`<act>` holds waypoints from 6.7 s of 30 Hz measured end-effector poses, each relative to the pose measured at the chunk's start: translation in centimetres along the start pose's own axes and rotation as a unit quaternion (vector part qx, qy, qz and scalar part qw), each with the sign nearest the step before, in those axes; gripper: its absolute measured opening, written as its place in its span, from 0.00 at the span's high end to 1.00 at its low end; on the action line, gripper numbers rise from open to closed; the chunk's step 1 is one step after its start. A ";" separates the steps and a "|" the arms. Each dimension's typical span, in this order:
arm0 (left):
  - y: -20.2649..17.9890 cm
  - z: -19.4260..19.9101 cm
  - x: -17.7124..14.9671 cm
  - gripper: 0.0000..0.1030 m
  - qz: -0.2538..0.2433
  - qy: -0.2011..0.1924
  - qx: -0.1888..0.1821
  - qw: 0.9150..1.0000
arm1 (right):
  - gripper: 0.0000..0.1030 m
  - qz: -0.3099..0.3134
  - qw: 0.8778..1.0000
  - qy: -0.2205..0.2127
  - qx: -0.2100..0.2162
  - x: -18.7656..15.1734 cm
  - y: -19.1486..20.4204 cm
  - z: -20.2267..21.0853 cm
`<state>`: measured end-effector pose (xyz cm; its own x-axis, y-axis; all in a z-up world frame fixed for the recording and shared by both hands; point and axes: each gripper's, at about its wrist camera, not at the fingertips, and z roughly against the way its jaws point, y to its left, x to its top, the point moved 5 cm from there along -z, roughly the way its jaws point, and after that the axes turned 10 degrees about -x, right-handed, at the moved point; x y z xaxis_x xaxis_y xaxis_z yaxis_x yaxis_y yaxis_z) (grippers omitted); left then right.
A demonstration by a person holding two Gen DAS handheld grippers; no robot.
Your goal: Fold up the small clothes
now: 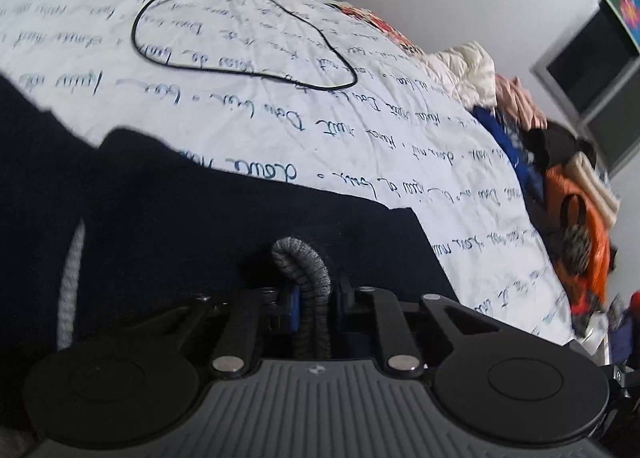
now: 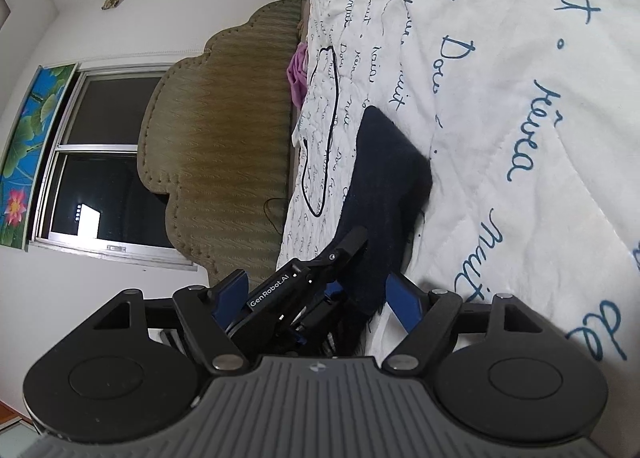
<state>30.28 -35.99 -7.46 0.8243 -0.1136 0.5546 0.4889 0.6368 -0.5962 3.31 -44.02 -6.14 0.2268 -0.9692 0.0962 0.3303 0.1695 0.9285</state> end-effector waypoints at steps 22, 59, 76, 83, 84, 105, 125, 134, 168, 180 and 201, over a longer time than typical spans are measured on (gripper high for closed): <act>18.0 28.7 5.9 0.92 0.050 -0.143 0.100 0.983 | 0.27 0.130 0.984 0.038 -0.114 -1.1 4.3 -7.5; 26.7 35.0 4.0 0.92 0.086 -0.171 0.196 0.962 | 0.81 0.333 0.914 0.135 -0.186 -7.6 12.2 -22.0; 29.4 32.6 2.4 0.92 0.065 -0.118 0.262 0.956 | 0.49 0.334 0.910 0.131 -0.209 -7.2 12.4 -22.2; 29.4 32.5 2.4 0.91 0.067 -0.110 0.265 0.955 | 0.44 0.331 0.911 0.139 -0.203 -7.8 12.2 -21.9; 29.2 32.5 2.4 0.92 0.062 -0.111 0.269 0.955 | 0.57 0.338 0.909 0.141 -0.199 -8.1 12.1 -22.0; 26.1 40.5 -0.1 0.45 0.087 -0.157 0.248 0.952 | 0.50 0.378 0.906 0.067 -0.177 -9.4 14.3 -16.1; 17.6 76.2 -14.3 0.34 0.082 -0.357 0.457 0.811 | 0.35 0.399 0.898 -0.011 -0.183 -10.0 14.8 15.2; 12.6 46.7 -20.7 0.34 0.046 -0.151 0.252 0.955 | 0.32 0.342 0.916 0.145 -0.150 -20.2 8.7 8.3; 19.5 51.0 -27.5 0.85 0.115 -0.137 0.396 0.901 | 0.31 0.294 0.913 0.218 -0.178 -27.5 2.5 7.7; 20.0 51.3 -28.2 0.49 0.196 -0.169 0.240 0.936 | 0.31 0.247 0.923 0.249 -0.159 -29.2 1.5 6.5; 20.2 49.8 -27.3 0.78 0.139 -0.131 0.254 0.948 | 0.42 0.221 0.934 0.253 -0.124 -29.4 1.1 6.1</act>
<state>3.42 17.99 -5.75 0.7688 0.2634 0.5827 0.0087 0.9068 -0.4214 -8.62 -16.41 -5.75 0.7745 -0.5966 0.2102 0.2894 0.6296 0.7210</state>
